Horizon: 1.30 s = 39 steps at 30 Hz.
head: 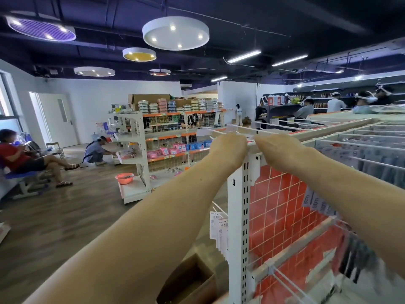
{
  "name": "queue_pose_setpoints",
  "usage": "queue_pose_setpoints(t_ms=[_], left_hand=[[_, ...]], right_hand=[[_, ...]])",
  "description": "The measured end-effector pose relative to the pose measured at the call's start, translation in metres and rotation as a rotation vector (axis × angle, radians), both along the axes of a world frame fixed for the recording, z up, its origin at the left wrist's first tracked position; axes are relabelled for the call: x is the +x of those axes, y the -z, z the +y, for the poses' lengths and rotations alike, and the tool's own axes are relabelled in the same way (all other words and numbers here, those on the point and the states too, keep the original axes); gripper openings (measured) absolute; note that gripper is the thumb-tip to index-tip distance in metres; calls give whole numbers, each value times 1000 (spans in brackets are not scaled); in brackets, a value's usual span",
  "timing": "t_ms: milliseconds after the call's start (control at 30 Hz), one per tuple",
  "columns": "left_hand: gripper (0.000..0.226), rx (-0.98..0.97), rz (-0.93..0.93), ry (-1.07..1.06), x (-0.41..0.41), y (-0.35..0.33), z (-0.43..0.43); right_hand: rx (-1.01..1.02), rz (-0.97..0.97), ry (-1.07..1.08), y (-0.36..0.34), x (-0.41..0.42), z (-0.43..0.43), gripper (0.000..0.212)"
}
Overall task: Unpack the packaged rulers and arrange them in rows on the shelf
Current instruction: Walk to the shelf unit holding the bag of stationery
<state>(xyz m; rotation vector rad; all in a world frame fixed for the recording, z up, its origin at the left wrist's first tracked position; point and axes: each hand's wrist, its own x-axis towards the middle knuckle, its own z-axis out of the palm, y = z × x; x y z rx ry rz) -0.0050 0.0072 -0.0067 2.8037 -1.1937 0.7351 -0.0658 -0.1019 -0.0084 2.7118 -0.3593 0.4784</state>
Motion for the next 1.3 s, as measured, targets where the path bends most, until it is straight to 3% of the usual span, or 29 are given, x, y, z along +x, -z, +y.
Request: queue_pose_setpoints(t_ms=[200,433,633,967,1300], left_hand=[[32,-57,-4,-33,0,-3,51],[27,31,123,-159,17,9,142],[19,58,152,-289,30,19,226],[34,41,264,-581,49,59,375],[42,62,419,-759,98,93,452]], right_hand=[[-129,21,-6,-6,2,55,34],[-157,-55,13,-8,3,128,35],[-32,10,-172,14,41,203,33],[176,82,-458,68,110,350,35],[225,202,-513,103,175,424,41]])
